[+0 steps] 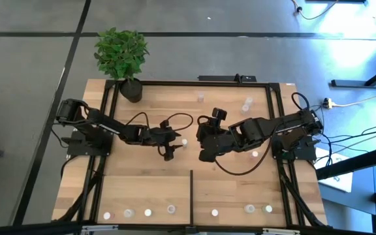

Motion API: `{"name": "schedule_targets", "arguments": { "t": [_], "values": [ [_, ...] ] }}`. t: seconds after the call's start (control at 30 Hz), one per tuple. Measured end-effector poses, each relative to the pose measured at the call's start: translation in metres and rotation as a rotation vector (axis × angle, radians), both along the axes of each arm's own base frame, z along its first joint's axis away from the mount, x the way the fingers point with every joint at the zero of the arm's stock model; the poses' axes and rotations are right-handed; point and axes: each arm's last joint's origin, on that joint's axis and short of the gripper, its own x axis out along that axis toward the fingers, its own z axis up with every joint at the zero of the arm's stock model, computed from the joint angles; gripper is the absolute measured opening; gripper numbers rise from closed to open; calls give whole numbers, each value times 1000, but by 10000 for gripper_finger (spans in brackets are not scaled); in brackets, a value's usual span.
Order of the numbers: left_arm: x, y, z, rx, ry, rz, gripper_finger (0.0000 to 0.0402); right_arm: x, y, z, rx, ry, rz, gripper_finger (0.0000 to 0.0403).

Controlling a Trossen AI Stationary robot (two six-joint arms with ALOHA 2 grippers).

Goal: Pick and place medicine bottles onto shelf by color
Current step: Put the top green pill bottle on the shelf aligned with the other green pill bottle

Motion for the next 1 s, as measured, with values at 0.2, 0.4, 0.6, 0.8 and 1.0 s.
{"name": "schedule_targets", "arguments": {
  "t": [0.2,0.4,0.6,0.8,1.0],
  "values": [
    [0,-2,0,0,1,-6,234,0,0,0,0,-1,0,210],
    [1,-2,-6,1,15,-5,234,0,0,0,1,-2,0,210],
    [6,-1,-13,0,-4,-4,234,0,0,0,2,-6,0,210],
    [9,-1,-18,-1,-24,-1,234,1,0,1,3,-10,0,210],
    [13,-1,-25,-2,-36,1,234,1,0,1,4,-12,0,210]
  ]
}}
